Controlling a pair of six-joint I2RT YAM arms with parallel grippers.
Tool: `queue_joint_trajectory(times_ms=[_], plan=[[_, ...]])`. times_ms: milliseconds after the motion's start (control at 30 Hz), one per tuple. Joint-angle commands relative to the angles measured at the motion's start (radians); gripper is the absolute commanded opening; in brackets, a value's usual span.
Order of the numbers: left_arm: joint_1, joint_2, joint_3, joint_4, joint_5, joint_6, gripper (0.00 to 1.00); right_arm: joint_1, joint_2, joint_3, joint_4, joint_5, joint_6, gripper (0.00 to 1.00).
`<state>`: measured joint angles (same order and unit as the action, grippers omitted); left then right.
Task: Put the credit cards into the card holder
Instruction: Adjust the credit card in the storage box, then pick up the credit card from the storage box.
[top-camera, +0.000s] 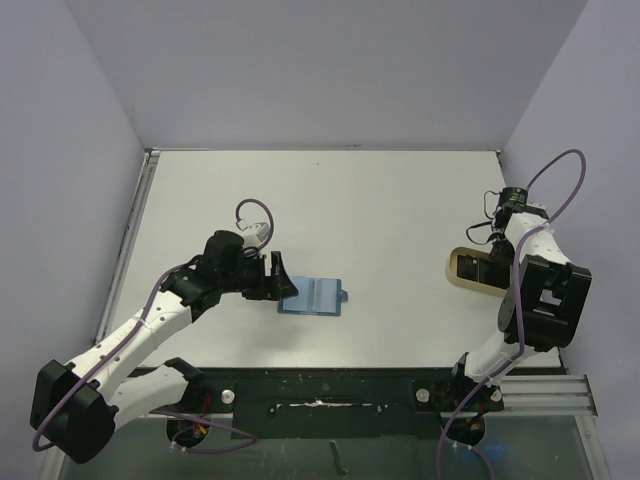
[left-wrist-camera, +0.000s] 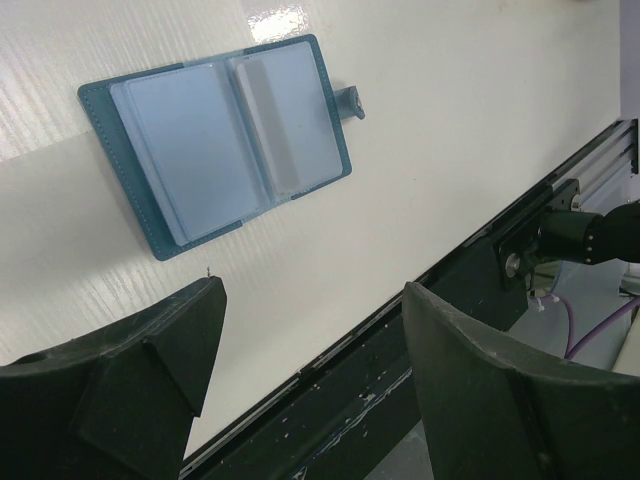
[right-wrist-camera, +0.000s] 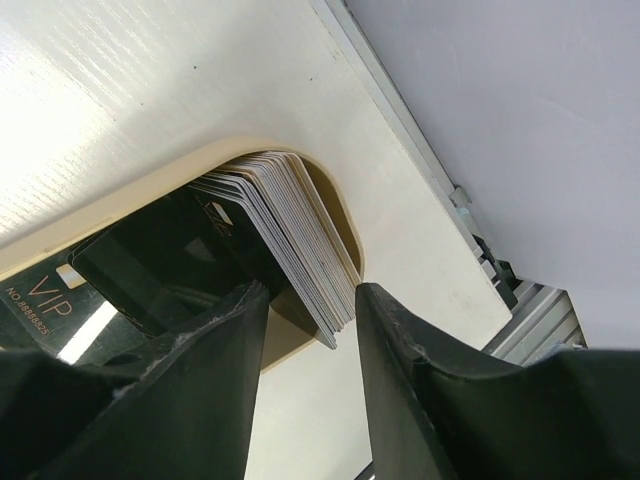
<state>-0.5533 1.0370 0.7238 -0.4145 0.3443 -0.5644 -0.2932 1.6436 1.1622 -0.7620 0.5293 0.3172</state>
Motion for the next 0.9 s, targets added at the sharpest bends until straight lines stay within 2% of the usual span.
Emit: queue_joint_trajectory(times_ms=[0, 167, 400, 467, 633, 867], plan=[[0.005, -0.014, 0.01, 0.047, 0.0, 0.004, 0.7, 0.004, 0.0, 0.035, 0.027, 0.019, -0.004, 0.41], [0.007, -0.025, 0.011, 0.042, -0.011, 0.003, 0.7, 0.003, 0.014, 0.036, 0.025, 0.082, -0.005, 0.33], [0.006, -0.037, 0.01, 0.04, -0.017, 0.003, 0.7, 0.002, 0.018, 0.05, 0.022, 0.07, -0.015, 0.32], [0.006, -0.038, 0.008, 0.04, -0.018, 0.003, 0.7, 0.004, 0.019, 0.054, 0.021, 0.056, -0.015, 0.33], [0.006, -0.037, 0.01, 0.043, -0.012, 0.003, 0.7, 0.022, 0.008, 0.049, 0.037, 0.041, -0.014, 0.43], [0.006, -0.032, 0.012, 0.043, -0.011, 0.004, 0.7, 0.025, 0.031, 0.038, 0.063, 0.027, -0.023, 0.45]])
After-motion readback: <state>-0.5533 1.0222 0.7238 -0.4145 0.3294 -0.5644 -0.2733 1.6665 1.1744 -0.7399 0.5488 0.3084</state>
